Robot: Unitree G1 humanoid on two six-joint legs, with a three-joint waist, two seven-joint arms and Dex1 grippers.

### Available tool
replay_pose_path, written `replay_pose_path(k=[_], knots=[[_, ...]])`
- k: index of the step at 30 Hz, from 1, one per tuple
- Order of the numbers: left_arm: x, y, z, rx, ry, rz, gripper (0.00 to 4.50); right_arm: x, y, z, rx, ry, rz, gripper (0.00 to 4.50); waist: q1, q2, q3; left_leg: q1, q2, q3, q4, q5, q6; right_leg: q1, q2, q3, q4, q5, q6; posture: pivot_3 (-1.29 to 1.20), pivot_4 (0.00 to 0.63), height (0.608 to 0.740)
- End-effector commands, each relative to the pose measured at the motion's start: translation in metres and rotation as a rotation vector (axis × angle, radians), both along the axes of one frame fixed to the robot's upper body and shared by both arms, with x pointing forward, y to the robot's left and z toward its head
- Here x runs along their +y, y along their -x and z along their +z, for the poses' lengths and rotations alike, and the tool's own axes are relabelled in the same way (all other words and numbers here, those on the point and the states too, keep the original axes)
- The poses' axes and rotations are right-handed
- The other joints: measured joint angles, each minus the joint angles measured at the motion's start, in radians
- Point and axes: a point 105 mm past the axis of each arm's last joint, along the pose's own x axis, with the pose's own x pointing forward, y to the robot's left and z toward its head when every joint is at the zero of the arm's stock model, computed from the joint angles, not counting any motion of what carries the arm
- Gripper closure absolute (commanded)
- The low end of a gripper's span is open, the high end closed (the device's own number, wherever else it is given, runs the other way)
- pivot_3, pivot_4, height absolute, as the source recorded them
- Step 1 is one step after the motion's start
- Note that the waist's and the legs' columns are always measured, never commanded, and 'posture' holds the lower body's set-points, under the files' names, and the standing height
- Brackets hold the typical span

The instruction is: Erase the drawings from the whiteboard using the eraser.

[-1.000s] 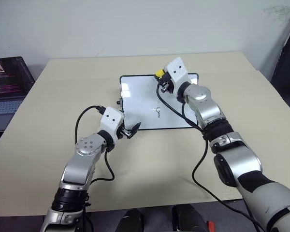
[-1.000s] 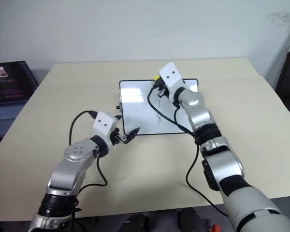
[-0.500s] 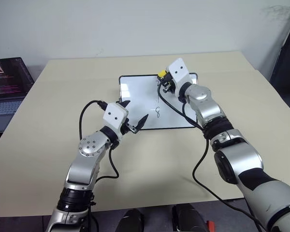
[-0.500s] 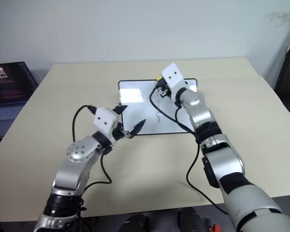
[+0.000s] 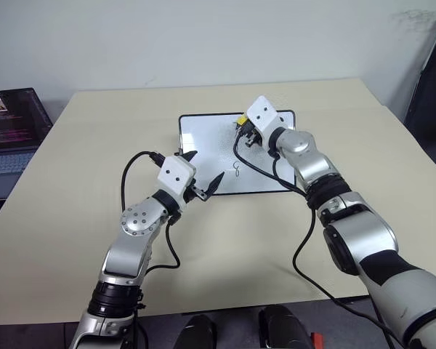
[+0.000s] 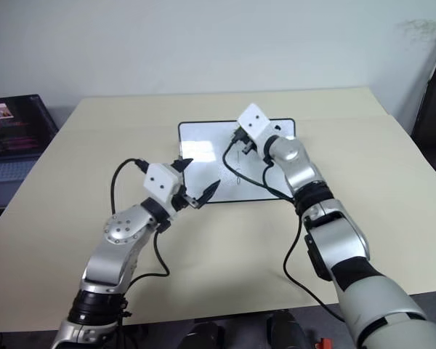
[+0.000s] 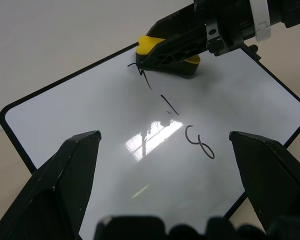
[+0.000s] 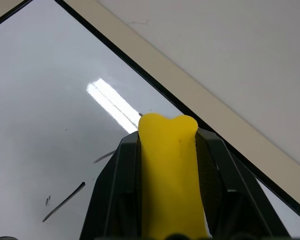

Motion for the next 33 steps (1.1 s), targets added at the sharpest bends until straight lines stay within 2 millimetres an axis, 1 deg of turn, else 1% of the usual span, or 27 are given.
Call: replay_pose_path(k=[1, 4, 8, 13, 15, 20, 23, 24, 27, 29, 33], knots=[[0.005, 0.002, 0.01, -0.052, 0.002, 0.023, 0.0, 0.005, 0.004, -0.014, 0.036, 0.014, 0.018, 3.36, -0.001, 0.0, 0.0, 0.0, 0.0, 0.0, 0.0, 0.0, 0.0, 0.0, 0.0, 0.0, 0.0, 0.0, 0.0, 0.0, 0.15, 0.74], [0.005, 0.003, 0.008, -0.048, 0.002, 0.027, 0.0, 0.012, 0.012, -0.024, 0.051, 0.026, 0.051, 3.36, -0.001, 0.0, 0.0, 0.001, 0.0, 0.0, 0.0, 0.0, 0.0, 0.0, 0.0, 0.0, 0.0, 0.0, 0.0, 0.0, 0.15, 0.74], [0.007, 0.002, 0.007, -0.048, 0.003, 0.034, 0.0, 0.014, 0.018, -0.032, 0.069, 0.034, 0.069, 3.36, -0.001, 0.0, 0.0, 0.001, 0.0, 0.0, 0.0, 0.0, 0.0, 0.001, 0.0, 0.0, 0.001, 0.0, 0.0, 0.0, 0.15, 0.74], [0.01, 0.001, 0.006, -0.044, 0.003, 0.043, 0.0, 0.012, 0.021, -0.032, 0.072, 0.038, 0.072, 3.36, 0.0, 0.0, 0.0, 0.001, 0.0, -0.001, 0.0, 0.0, 0.0, 0.001, 0.0, 0.0, 0.001, 0.0, -0.001, 0.0, 0.15, 0.74], [0.01, 0.001, 0.005, -0.043, 0.003, 0.044, 0.0, 0.011, 0.021, -0.028, 0.06, 0.03, 0.066, 3.36, 0.0, 0.0, 0.0, 0.001, 0.0, -0.001, 0.0, 0.0, 0.0, 0.001, 0.0, -0.001, 0.001, 0.0, -0.001, 0.0, 0.15, 0.74], [0.008, 0.001, 0.006, -0.044, 0.005, 0.041, 0.0, 0.013, 0.016, 0.008, -0.033, -0.029, 0.062, 3.36, 0.001, 0.0, 0.0, 0.001, 0.0, -0.002, 0.0, 0.0, 0.0, 0.001, 0.0, -0.001, 0.001, 0.0, -0.001, 0.0, 0.15, 0.74], [0.004, 0.0, 0.008, -0.046, 0.005, 0.034, 0.0, 0.014, 0.015, 0.035, -0.117, -0.082, 0.052, 3.36, 0.0, 0.0, 0.0, 0.0, 0.0, -0.002, 0.0, 0.001, -0.001, 0.0, 0.0, -0.001, 0.0, 0.0, -0.001, 0.0, 0.15, 0.74], [0.004, 0.0, 0.008, -0.046, 0.005, 0.033, 0.0, 0.015, 0.015, 0.039, -0.131, -0.09, 0.049, 3.36, 0.0, 0.0, 0.0, -0.001, 0.0, -0.002, 0.0, 0.001, -0.002, -0.001, 0.0, -0.001, 0.0, 0.0, -0.001, 0.0, 0.15, 0.74], [0.002, -0.001, 0.011, -0.05, 0.005, 0.028, 0.0, 0.016, 0.013, 0.047, -0.155, -0.107, 0.036, 3.36, 0.0, 0.0, 0.0, -0.002, 0.0, -0.002, -0.001, 0.001, -0.002, -0.002, 0.0, -0.001, -0.001, 0.0, -0.001, 0.0, 0.15, 0.74], [0.001, -0.002, 0.012, -0.052, 0.005, 0.025, 0.0, 0.017, 0.01, 0.048, -0.162, -0.105, 0.027, 3.36, 0.0, 0.0, 0.0, -0.002, 0.0, -0.001, -0.001, 0.001, -0.002, -0.002, 0.0, -0.001, -0.002, 0.0, -0.001, 0.0, 0.15, 0.74], [0.001, -0.002, 0.014, -0.055, 0.003, 0.024, 0.0, 0.014, 0.002, 0.035, -0.121, -0.045, -0.01, 3.36, 0.001, 0.0, 0.0, -0.002, 0.0, -0.001, -0.001, 0.001, -0.002, -0.002, 0.0, -0.001, -0.002, 0.0, -0.001, 0.0, 0.15, 0.74]])
